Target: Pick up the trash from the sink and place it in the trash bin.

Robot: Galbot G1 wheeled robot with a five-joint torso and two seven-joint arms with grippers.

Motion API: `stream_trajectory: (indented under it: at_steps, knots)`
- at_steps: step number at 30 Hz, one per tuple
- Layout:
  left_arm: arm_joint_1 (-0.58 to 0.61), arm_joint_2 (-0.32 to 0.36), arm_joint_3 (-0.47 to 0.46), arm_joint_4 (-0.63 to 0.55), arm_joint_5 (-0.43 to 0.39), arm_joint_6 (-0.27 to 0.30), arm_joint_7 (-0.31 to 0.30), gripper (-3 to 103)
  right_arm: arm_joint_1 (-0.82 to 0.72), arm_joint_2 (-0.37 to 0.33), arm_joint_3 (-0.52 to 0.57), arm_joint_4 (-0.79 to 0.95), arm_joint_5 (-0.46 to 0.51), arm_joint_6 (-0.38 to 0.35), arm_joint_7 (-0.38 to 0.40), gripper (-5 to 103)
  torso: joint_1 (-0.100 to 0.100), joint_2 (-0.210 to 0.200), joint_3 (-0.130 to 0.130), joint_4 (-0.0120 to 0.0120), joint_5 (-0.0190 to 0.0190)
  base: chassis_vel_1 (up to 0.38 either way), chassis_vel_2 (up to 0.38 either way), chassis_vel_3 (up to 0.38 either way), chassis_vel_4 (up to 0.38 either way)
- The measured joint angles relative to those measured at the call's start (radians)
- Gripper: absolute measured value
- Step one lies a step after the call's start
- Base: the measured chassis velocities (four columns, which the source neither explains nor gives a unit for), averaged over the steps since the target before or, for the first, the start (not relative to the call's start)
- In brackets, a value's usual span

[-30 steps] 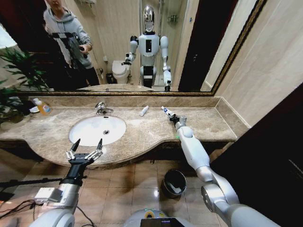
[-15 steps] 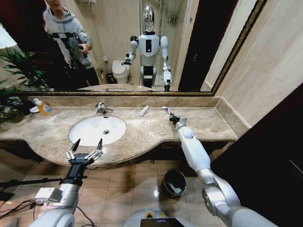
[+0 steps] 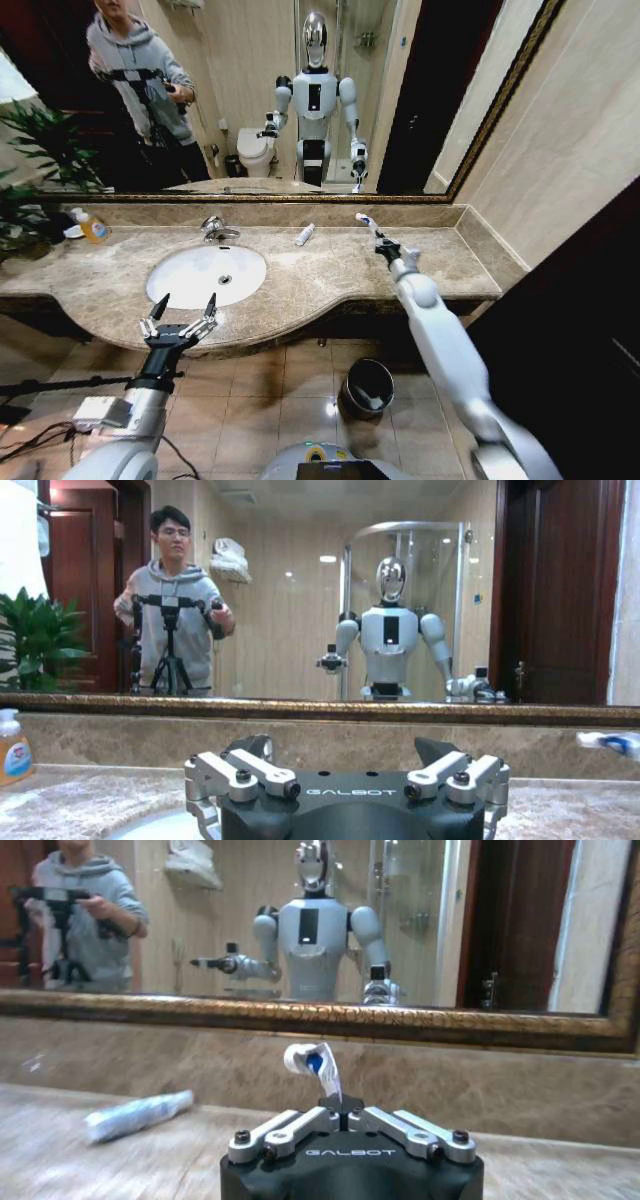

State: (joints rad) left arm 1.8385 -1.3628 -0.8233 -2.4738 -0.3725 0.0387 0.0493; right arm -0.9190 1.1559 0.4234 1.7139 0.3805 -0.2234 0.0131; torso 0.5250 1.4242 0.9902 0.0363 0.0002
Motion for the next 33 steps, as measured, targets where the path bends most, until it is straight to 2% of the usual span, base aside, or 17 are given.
stream_trajectory:
  at_steps: [3, 5, 7, 10, 12, 16, 17, 22, 26, 28, 31, 33]
  knots:
    - [0.0, 0.0, 0.0, 0.0, 0.0, 0.0, 0.0, 100, -0.176, -0.033, 0.055, 0.169, 0.003, 0.007, -0.002, 0, 0.0, 0.0, 0.0, 0.0004, 0.0002, 0.0, 0.0, 0.0, 0.0]
    - [0.0, 0.0, 0.0, 0.0, 0.0, 0.0, -0.001, 100, -0.225, -0.034, 0.072, 0.209, 0.0, 0.011, -0.002, 0, 0.0, 0.0, 0.0, 0.0005, 0.0, 0.0, 0.0, 0.0, 0.0]
    - [0.0, 0.0, 0.0, 0.0, 0.0, 0.0, -0.001, 100, -0.361, -0.019, 0.118, 0.291, -0.033, 0.033, -0.013, 0, 0.0, 0.0, 0.0, 0.0003, -0.0001, 0.0, 0.0, 0.0, 0.0]
    - [0.0, 0.0, 0.0, 0.0, 0.0, 0.0, -0.001, 100, -0.439, 0.001, 0.135, 0.319, -0.076, 0.064, -0.028, 0, 0.0, 0.0, 0.0, -0.0001, -0.0001, 0.0, 0.0, 0.0, 0.0]
    - [0.0, 0.0, 0.0, 0.0, 0.0, 0.0, 0.0, 100, -0.494, 0.016, 0.135, 0.334, -0.102, 0.093, -0.043, 0, 0.0, 0.0, 0.0, 0.001, 0.0, 0.0, 0.0, 0.0, 0.0]
    - [0.0, 0.0, 0.0, 0.0, 0.0, 0.0, -0.001, 100, -0.597, 0.055, 0.157, 0.361, -0.141, 0.139, -0.055, 0, 0.0, 0.0, 0.0, 0.0007, -0.0005, 0.0, 0.0, 0.0, 0.0]
    - [0.0, 0.0, 0.0, 0.0, 0.0, 0.0, 0.0, 100, -0.678, 0.092, 0.175, 0.373, -0.184, 0.184, -0.065, 0, 0.0, 0.0, 0.0, 0.0003, -0.0003, 0.0, 0.0, 0.0, 0.0]
    - [0.0, 0.0, 0.0, 0.0, 0.0, 0.0, -0.001, 100, -0.812, 0.172, 0.191, 0.375, -0.281, 0.279, -0.073, 0, 0.0, 0.0, 0.0, 0.0004, -0.0003, 0.0, 0.0, 0.0, 0.0]
    - [0.0, 0.0, 0.0, 0.0, 0.0, 0.0, -0.001, 100, -0.862, 0.213, 0.199, 0.354, -0.317, 0.322, -0.08, 0, 0.0, 0.0, 0.0, 0.0004, -0.0004, 0.0, 0.0, 0.0, 0.0]
    - [0.0, 0.0, 0.0, 0.0, 0.0, 0.0, 0.0, 100, -0.888, 0.24, 0.202, 0.293, -0.37, 0.358, -0.078, 0, 0.0, 0.0, 0.0, 0.0005, -0.0005, 0.0, 0.0, 0.0, 0.0]
    - [0.0, 0.0, 0.0, 0.0, 0.0, 0.0, 0.0, 100, -0.893, 0.254, 0.203, 0.245, -0.398, 0.366, -0.077, 0, 0.0, 0.0, 0.0, 0.0005, -0.0003, 0.0, 0.0, 0.0, 0.0]
    - [0.0, 0.0, 0.0, 0.0, 0.0, 0.0, -0.001, 100, -0.887, 0.264, 0.197, 0.147, -0.428, 0.363, -0.076, 0, 0.0, 0.0, 0.0, 0.0005, -0.0002, 0.0, 0.0, 0.0, 0.0]
